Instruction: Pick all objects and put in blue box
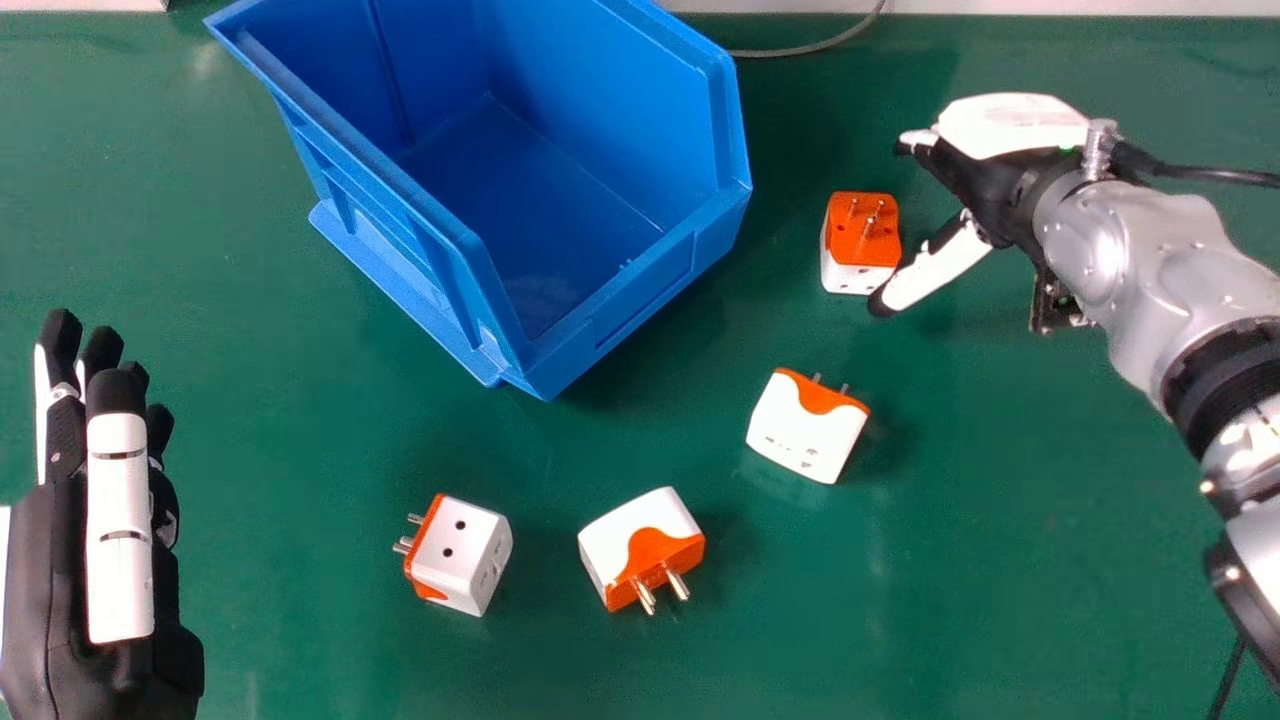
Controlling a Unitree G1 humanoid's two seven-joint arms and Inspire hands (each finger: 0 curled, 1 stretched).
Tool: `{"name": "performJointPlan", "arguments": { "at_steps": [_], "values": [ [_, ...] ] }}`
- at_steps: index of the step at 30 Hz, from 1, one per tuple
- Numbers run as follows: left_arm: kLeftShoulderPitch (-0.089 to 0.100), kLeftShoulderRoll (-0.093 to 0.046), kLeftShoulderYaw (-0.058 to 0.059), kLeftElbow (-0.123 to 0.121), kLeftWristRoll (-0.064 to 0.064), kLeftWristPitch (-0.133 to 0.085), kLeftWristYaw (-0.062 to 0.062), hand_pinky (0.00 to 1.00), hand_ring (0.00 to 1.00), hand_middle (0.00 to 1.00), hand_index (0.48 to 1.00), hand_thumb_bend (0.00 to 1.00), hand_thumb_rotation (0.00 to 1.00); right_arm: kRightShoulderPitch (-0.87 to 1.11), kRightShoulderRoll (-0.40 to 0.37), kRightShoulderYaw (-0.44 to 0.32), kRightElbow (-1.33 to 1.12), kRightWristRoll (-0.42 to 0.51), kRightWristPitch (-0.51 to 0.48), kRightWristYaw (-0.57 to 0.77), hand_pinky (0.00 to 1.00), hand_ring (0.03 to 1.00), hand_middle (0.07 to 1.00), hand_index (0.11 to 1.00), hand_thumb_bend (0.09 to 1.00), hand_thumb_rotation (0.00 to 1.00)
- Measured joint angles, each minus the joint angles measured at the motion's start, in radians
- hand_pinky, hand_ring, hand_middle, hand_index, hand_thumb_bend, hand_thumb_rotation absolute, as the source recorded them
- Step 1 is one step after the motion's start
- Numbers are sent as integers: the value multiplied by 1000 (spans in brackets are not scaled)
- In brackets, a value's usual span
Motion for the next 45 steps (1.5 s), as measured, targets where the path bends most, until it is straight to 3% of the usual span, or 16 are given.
{"name": "performJointPlan", "arguments": {
  "at_steps": [5,9,16,21,30,35,40,45],
  "values": [
    [12,-3,-2,-5,8,0,2,1000,1000,1000,1000,528,1000,-11,14,6,17,0,7,0,864,937,948,914,628,414],
    [15,-10,-2,-5,6,-1,1,1000,1000,1000,1000,522,1000,-12,19,25,25,-11,8,-1,865,939,944,913,628,429],
    [15,-11,-2,-5,6,-2,-2,1000,1000,1000,1000,510,1000,-23,38,41,33,-25,18,-1,848,930,939,902,638,449],
    [26,-11,-1,-9,7,-1,-1,1000,1000,1000,1000,518,1000,-34,59,52,35,-30,23,-1,841,923,938,900,640,444],
    [35,-9,14,-9,-1,-3,-15,1000,1000,1000,1000,557,1000,-39,82,83,55,-40,33,-1,847,928,941,901,632,445],
    [45,-10,18,-11,0,-3,-14,1000,1000,1000,1000,568,1000,-41,95,93,67,-43,39,-1,844,926,939,900,630,435],
    [56,-11,19,-18,16,-3,-11,1000,1000,1000,1000,596,1000,-41,104,93,74,-49,46,-4,762,877,912,876,644,441],
    [59,-9,21,-18,15,-8,-22,1000,1000,1000,1000,588,1000,-41,111,87,74,-39,53,-5,769,880,915,875,642,431]
  ]
}}
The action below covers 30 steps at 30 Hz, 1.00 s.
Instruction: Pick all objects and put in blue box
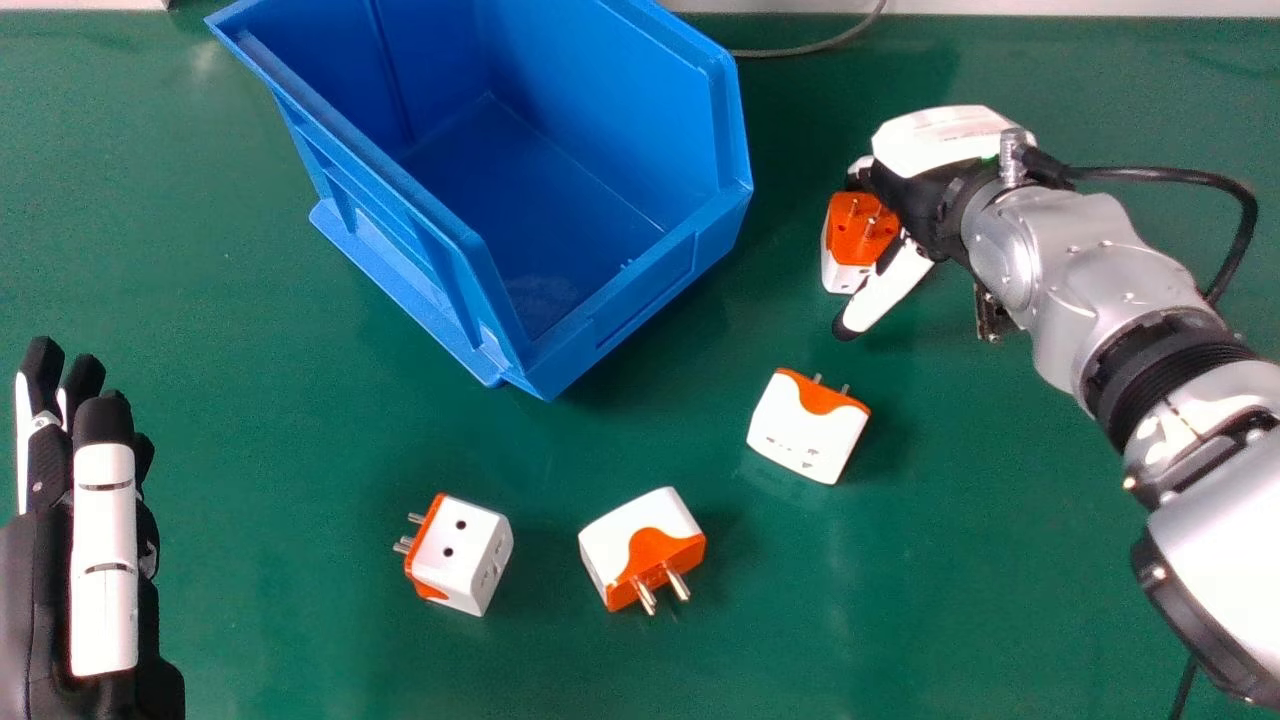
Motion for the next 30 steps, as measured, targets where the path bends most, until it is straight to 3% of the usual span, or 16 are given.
{"name": "performJointPlan", "arguments": {
  "at_steps": [4,7,12,17,22,27,30],
  "values": [
    [1,0,1,-5,0,-5,-1,1000,1000,1000,1000,577,1000,0,4,0,0,8,9,3,809,908,931,885,629,424],
    [1,1,3,-5,-1,-5,-1,1000,1000,1000,1000,571,1000,0,4,0,0,8,13,3,778,891,925,880,633,423],
    [2,10,12,-5,-2,-6,-17,1000,1000,1000,1000,562,1000,0,5,5,4,6,15,2,727,862,899,862,639,409],
    [10,10,16,-14,8,-5,-8,1000,1000,1000,1000,582,1000,0,6,5,6,6,14,2,744,872,902,859,639,409],
    [24,9,18,-24,9,-4,0,1000,1000,1000,1000,593,1000,0,11,4,12,8,18,0,723,858,894,855,641,396],
    [31,9,17,-28,5,-5,-2,1000,1000,1000,1000,556,1000,0,14,15,19,1,16,-10,740,853,882,844,637,405],
    [44,9,18,-37,1,-6,-13,1000,1000,1000,1000,550,1000,0,14,11,21,9,18,-19,709,841,873,833,636,395]
  ]
}}
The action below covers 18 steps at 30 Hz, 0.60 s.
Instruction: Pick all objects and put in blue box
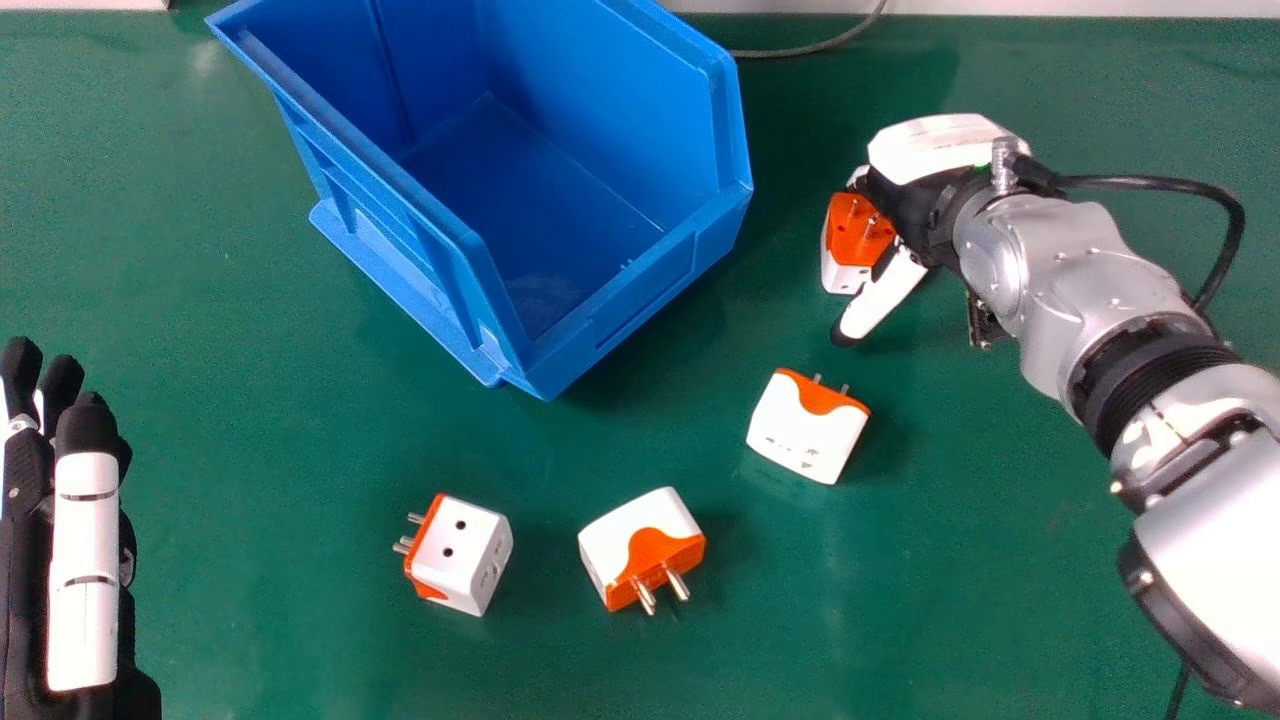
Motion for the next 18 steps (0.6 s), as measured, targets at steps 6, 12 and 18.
{"name": "performJointPlan", "arguments": {
  "at_steps": [6,12,18],
  "values": [
    [22,0,1,-32,-1,3,-2,1000,1000,1000,1000,545,1000,0,14,3,12,0,36,2,686,836,891,849,630,403],
    [25,1,10,-33,-30,2,-14,1000,1000,1000,1000,508,1000,0,16,-2,13,4,39,-6,654,807,865,839,640,393],
    [41,1,21,-42,-32,1,-20,1000,1000,1000,1000,498,1000,0,16,-22,14,20,38,-18,531,679,753,769,623,313]
  ]
}}
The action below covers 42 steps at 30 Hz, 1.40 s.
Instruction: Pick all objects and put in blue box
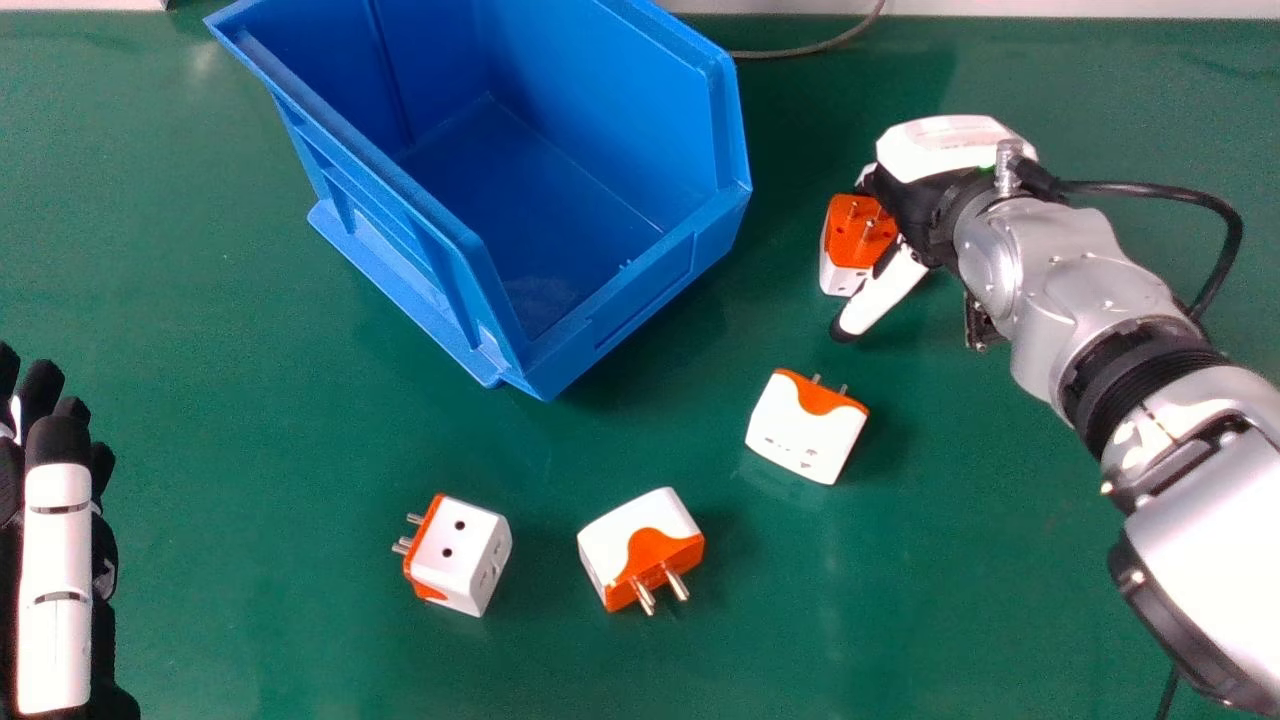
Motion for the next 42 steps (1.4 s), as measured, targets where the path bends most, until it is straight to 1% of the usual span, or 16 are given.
{"name": "performJointPlan", "arguments": {
  "at_steps": [2,3,4,5,8,10,12,14,17,20,21,25,29,34,37,42],
  "values": [
    [0,0,1,0,-7,-5,-8,1000,1000,1000,1000,500,1000,0,0,0,0,0,-1,-10,493,639,712,730,618,286],
    [0,0,2,0,-7,-8,-11,1000,1000,1000,1000,500,1000,0,0,0,0,0,-2,-17,493,639,712,730,618,286],
    [0,0,2,0,-8,-10,-13,1000,1000,1000,1000,503,1000,0,0,0,0,0,-2,-23,476,620,692,683,596,259],
    [3,0,2,-1,-8,-10,-16,1000,1000,1000,1000,503,1000,0,0,1,0,1,-3,-31,476,620,692,683,596,259],
    [13,0,2,-4,-8,-10,-22,1000,1000,1000,1000,510,1000,0,0,3,0,0,-6,-55,431,561,630,590,551,201],
    [17,0,5,-4,-8,-10,-29,1000,1000,1000,1000,512,1000,2,0,-4,-1,4,-20,-89,395,517,566,565,539,128],
    [17,0,7,-4,-10,-12,-33,1000,1000,1000,1000,510,1000,9,-1,-7,-5,8,-30,-126,386,496,550,560,533,103],
    [20,0,8,-5,-17,-12,-33,1000,1000,1000,1000,510,1000,16,-1,-9,-6,13,-46,-152,380,478,538,555,529,82],
    [27,0,9,-13,-17,-12,-33,1000,1000,1000,1000,509,1000,25,-1,-33,-6,34,-63,-167,381,467,535,546,525,65],
    [28,0,11,-16,-27,-13,-35,1000,1000,1000,1000,505,1000,29,-1,-52,-7,55,-74,-191,383,459,534,536,523,52],
    [29,0,11,-18,-28,-13,-35,1000,1000,1000,1000,502,1000,29,-1,-65,-7,67,-74,-191,387,454,536,526,520,42],
    [38,1,12,-28,-28,-12,-37,1000,1000,1000,1000,499,1000,34,-4,-79,-7,68,-85,-222,392,448,542,515,515,26],
    [39,0,11,-36,-28,-9,-32,1000,1000,1000,1000,492,1000,37,-5,-54,-7,44,-91,-236,377,449,552,513,508,17],
    [39,1,11,-37,-28,-9,-34,1000,1000,1000,1000,491,1000,37,-5,-67,-7,58,-87,-236,356,456,557,518,500,10],
    [39,1,11,-37,-28,-9,-33,1000,1000,1000,1000,487,1000,38,-10,-43,-7,28,-99,-249,341,459,563,521,495,6],
    [38,2,11,-43,-28,-6,-32,1000,1000,1000,1000,485,1000,38,-4,-78,-6,63,-73,-246,330,458,560,522,492,4]
  ]
}}
